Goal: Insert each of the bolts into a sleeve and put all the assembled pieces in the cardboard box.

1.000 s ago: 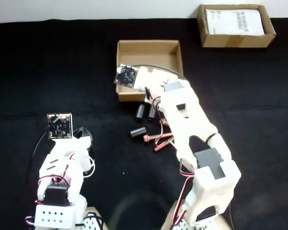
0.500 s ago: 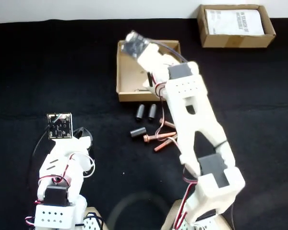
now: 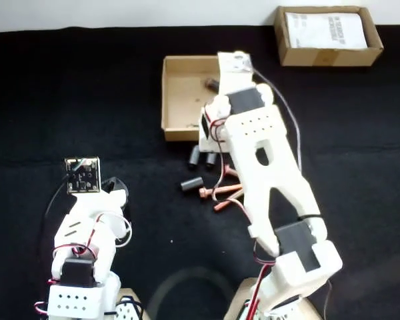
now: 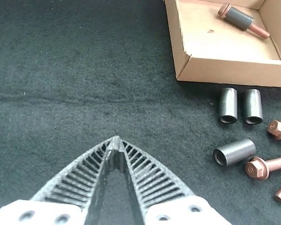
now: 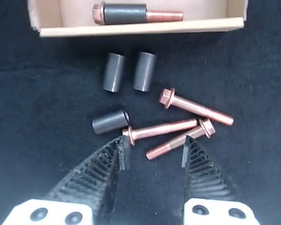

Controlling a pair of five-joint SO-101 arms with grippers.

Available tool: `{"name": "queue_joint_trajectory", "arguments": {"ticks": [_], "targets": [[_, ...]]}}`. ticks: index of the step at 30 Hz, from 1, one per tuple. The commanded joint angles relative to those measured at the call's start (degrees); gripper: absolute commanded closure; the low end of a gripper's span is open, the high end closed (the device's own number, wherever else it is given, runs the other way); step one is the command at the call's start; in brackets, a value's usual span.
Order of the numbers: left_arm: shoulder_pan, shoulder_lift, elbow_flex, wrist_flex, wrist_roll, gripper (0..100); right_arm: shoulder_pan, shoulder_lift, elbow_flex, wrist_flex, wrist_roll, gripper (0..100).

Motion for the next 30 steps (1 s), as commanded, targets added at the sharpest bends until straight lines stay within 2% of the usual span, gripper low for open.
{"name": "queue_joint_trajectory", "arguments": {"ticks": [1, 18, 27, 30], "targets": [[-0.5, -0.5, 0.9, 0.2, -0.3, 99, -0.3, 2.7, 0.0, -3.7, -0.7, 83.3], [-0.5, -0.5, 0.9, 0.2, -0.4, 99, -0.7, 19.4, 0.0, -18.8, -1.1, 83.3], [-0.5, -0.7, 0.9, 0.2, -0.4, 99, -1.0, 25.5, 0.0, -22.7, -1.2, 83.4], [-0.5, -0.7, 0.9, 0.2, -0.4, 99, -1.0, 27.4, -0.1, -22.7, -1.2, 90.2]]}}
